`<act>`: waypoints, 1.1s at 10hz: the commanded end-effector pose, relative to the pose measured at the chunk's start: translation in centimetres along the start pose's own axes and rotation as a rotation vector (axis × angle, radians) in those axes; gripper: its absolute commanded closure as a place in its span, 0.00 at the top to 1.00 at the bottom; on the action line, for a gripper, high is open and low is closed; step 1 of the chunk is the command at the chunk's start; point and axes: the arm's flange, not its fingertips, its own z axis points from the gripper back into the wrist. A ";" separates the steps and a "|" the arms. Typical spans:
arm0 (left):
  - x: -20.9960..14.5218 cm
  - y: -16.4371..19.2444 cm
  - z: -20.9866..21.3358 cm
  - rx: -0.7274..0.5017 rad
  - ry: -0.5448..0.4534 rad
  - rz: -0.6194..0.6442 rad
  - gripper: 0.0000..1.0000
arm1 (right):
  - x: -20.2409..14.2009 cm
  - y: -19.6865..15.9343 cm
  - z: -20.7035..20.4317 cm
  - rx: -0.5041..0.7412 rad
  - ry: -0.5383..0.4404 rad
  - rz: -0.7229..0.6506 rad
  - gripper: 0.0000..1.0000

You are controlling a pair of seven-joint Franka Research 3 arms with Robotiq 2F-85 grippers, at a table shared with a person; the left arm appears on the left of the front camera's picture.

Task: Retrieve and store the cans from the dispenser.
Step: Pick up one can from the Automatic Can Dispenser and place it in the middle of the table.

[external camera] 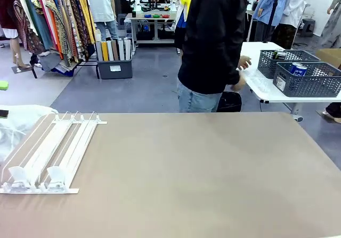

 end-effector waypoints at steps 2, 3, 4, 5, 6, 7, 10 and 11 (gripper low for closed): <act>0.1 -0.1 0.0 -0.017 -0.004 0.004 1.00 | 0.3 0.4 -0.2 0.016 -0.015 0.004 1.00; 0.1 -0.1 0.0 -0.017 -0.004 0.004 1.00 | 0.3 0.4 -0.2 0.016 -0.015 0.004 1.00; 0.1 -0.1 0.0 -0.017 -0.004 0.004 1.00 | 0.3 0.4 -0.2 0.016 -0.015 0.004 1.00; 0.1 -0.1 0.0 -0.017 -0.004 0.004 1.00 | 0.3 0.4 -0.2 0.016 -0.015 0.004 1.00; 0.1 -0.1 0.0 -0.017 -0.004 0.004 1.00 | 0.3 0.4 -0.2 0.016 -0.015 0.004 1.00; 0.1 -0.1 0.0 -0.017 -0.004 0.004 1.00 | 0.3 0.4 -0.2 0.016 -0.015 0.004 1.00; 0.1 -0.1 0.0 -0.017 -0.004 0.004 1.00 | 0.3 0.4 -0.2 0.016 -0.015 0.004 1.00; 0.1 -0.1 0.0 -0.017 -0.004 0.004 1.00 | 0.3 0.4 -0.2 0.016 -0.015 0.004 1.00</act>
